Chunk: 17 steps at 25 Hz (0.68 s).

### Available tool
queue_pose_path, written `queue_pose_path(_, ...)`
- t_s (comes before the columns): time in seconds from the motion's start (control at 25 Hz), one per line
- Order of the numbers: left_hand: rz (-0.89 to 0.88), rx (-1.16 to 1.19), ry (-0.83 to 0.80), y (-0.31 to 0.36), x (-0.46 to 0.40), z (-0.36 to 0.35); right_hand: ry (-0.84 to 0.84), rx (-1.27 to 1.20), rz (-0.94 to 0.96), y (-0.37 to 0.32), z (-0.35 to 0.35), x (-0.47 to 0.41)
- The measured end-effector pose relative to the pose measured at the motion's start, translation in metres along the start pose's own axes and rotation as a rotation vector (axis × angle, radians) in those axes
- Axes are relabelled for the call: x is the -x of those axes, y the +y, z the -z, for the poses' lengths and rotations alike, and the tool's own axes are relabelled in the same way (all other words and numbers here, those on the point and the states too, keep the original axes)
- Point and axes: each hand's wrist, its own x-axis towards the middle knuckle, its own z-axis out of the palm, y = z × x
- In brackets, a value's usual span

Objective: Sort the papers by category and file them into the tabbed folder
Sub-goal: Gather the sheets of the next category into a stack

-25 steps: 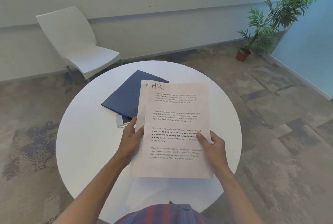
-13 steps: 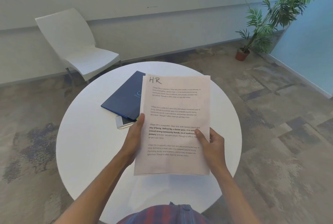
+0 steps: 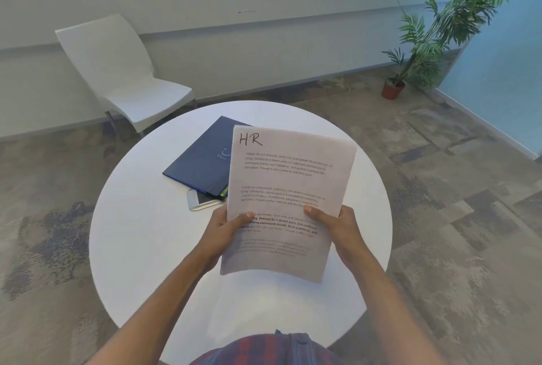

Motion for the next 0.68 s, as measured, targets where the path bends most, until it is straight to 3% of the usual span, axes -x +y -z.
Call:
queue_pose_path(0.28, -0.043, 0.027, 0.133, 0.002, -0.01, 0.004, 0.097, 0.102, 0.092, 0.021, -0.024, 0.003)
queue_pose_path(0.68, -0.197, -0.092, 0.089, 0.016, -0.01, 0.001, 0.15, 0.138, 0.295, -0.005, -0.024, 0.007)
